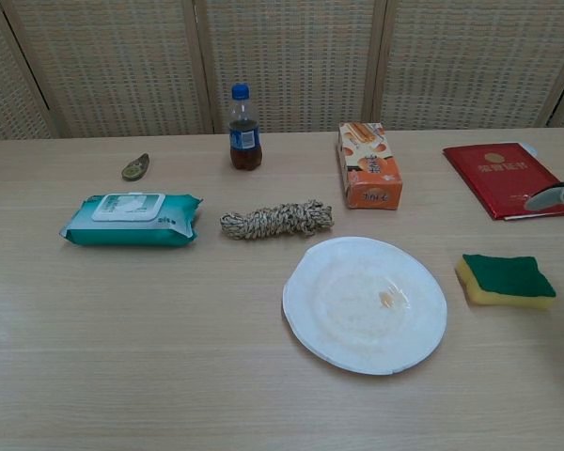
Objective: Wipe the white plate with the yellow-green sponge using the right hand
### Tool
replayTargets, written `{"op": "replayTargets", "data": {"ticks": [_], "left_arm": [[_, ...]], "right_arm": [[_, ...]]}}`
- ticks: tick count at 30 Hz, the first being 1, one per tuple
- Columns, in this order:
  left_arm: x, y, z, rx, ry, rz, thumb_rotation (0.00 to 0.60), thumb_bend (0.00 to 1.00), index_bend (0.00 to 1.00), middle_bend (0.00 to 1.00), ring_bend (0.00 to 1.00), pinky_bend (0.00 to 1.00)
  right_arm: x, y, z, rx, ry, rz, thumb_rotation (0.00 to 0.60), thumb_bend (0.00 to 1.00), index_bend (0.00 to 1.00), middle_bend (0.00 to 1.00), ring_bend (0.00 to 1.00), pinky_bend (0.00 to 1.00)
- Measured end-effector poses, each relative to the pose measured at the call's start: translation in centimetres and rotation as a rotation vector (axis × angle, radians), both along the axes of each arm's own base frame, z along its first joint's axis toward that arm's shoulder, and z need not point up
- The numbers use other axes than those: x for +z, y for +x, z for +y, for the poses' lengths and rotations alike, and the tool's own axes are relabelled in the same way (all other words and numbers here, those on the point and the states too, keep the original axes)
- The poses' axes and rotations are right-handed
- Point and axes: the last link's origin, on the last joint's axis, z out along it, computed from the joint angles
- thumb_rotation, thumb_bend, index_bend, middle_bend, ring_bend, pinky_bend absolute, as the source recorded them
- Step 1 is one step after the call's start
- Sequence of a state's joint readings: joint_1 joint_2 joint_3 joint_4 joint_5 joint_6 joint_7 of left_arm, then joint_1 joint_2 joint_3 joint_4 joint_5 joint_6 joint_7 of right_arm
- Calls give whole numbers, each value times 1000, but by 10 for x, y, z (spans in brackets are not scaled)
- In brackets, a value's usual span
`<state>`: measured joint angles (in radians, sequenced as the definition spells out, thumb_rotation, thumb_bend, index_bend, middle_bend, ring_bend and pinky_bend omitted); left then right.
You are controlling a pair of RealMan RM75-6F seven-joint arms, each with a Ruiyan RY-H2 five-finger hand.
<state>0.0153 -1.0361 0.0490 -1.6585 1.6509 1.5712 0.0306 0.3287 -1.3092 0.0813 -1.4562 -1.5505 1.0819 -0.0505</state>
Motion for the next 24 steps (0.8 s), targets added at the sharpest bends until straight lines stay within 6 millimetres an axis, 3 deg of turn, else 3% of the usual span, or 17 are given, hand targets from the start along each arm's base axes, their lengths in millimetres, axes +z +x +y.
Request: {"op": "replayTargets", "data": {"ticks": [6, 13, 24], "left_arm": [[-4, 0, 5, 16, -12, 9, 600, 0, 0, 0, 0, 0], [-6, -2, 9, 36, -19, 20, 600, 0, 0, 0, 0, 0], [-8, -2, 11, 48, -29, 22, 600, 0, 0, 0, 0, 0]], "right_arm": [[-30, -3, -27, 5, 20, 82, 600, 36, 149, 120, 0, 63], [-52, 1, -53, 34, -11, 171, 600, 36, 185, 182, 20, 203], [-75, 8, -71, 44, -10, 267, 600, 63, 235, 262, 102, 286]]}}
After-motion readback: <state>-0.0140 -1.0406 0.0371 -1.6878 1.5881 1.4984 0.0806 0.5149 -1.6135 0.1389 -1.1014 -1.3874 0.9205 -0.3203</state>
